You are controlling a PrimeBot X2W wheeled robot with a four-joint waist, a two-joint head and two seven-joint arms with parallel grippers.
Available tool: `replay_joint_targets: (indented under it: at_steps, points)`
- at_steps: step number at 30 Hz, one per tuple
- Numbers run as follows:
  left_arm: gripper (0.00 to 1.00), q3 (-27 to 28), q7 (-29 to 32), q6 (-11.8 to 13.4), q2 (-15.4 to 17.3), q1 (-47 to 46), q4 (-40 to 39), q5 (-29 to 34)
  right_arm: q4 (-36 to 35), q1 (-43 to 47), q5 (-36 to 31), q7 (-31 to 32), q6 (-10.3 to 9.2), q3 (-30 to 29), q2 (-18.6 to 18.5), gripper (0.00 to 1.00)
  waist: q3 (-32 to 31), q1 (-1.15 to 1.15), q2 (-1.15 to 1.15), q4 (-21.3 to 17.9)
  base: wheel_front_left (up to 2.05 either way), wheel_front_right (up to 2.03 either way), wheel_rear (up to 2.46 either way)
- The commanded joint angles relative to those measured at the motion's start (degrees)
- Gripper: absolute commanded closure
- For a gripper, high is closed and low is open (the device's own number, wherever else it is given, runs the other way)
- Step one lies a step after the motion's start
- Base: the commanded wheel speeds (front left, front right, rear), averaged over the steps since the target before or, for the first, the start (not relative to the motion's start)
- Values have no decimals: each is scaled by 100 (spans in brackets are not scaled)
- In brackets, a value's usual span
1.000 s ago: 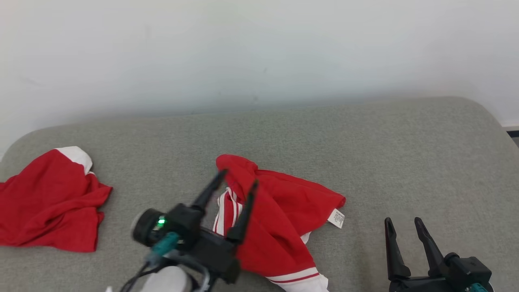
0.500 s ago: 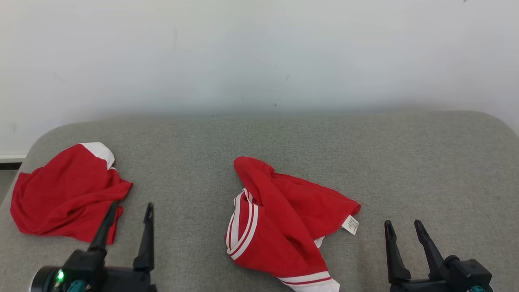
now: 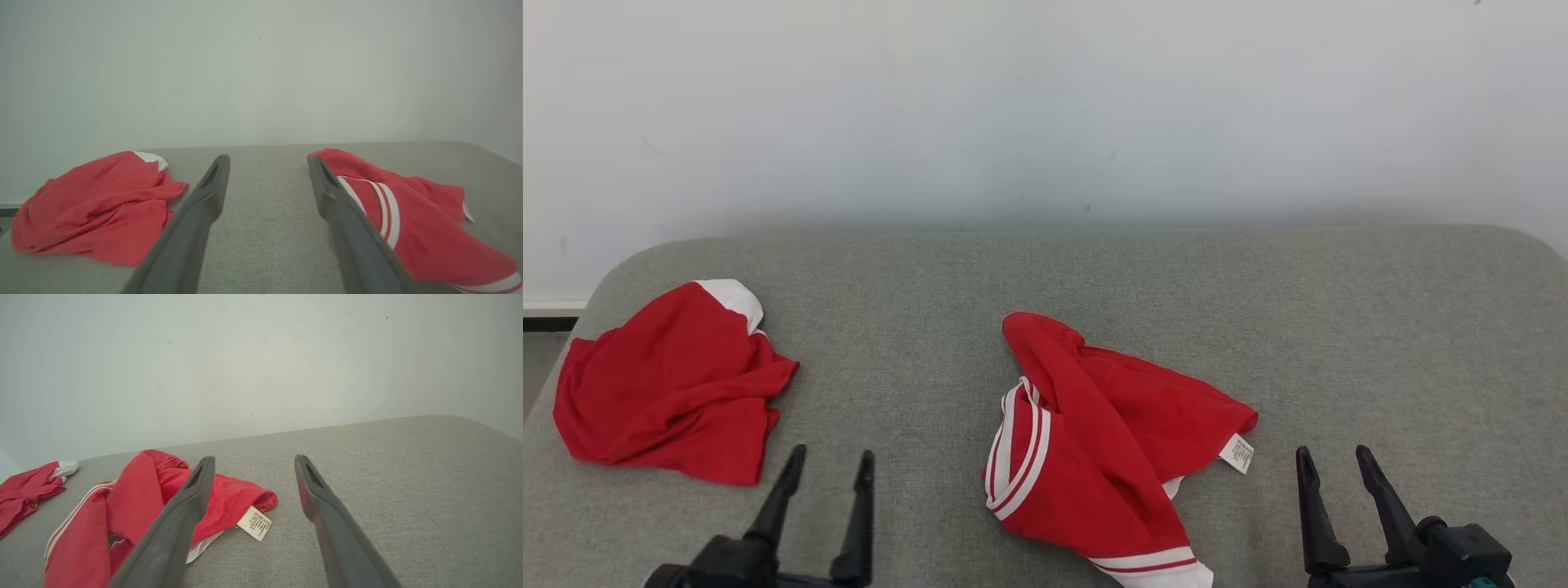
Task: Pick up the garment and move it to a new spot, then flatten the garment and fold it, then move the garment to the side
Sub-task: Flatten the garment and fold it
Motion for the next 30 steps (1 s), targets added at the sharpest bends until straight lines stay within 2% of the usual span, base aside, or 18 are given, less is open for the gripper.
replay_joint_targets:
  at_steps: [1, 6, 11, 27, 28, 29, 30]
  points:
    - [0, -110, -4, -163, -96, -158, 124, 35, 3, -30, -21, -9, 20, 17, -16, 0, 18, 0, 0, -18, 0, 0, 0]
    - [0, -464, -4, -492, -321, -507, 507, 108, 26, -68, 23, -9, 20, 58, -61, 0, 73, 0, 0, -106, 0, 0, 0]
    - [0, -886, -5, -648, -459, -784, 1075, 148, 48, -127, 46, -9, 20, 92, -72, 0, 142, 0, 0, -284, 0, 0, 0]
    - [0, -1500, -5, -758, -527, -1263, 2834, -135, 30, -270, 64, -9, 20, 76, -117, 0, 426, 0, 0, -755, 0, 0, 0]
    - [56, -1537, -5, -756, -535, -1307, 2907, -163, 25, -278, 63, -9, 20, 77, -115, 0, 437, 0, 0, -765, 0, 0, 0]
    - [100, -1569, -5, -757, -555, -1350, 2957, -202, 25, -283, 63, -9, 20, 76, -116, 0, 446, 0, 0, -770, 0, 0, 0]
    - [100, -1650, -5, -758, -564, -1383, 3017, -223, 23, -286, 63, -9, 20, 77, -115, 0, 452, 0, 0, -773, 0, 0, 0]
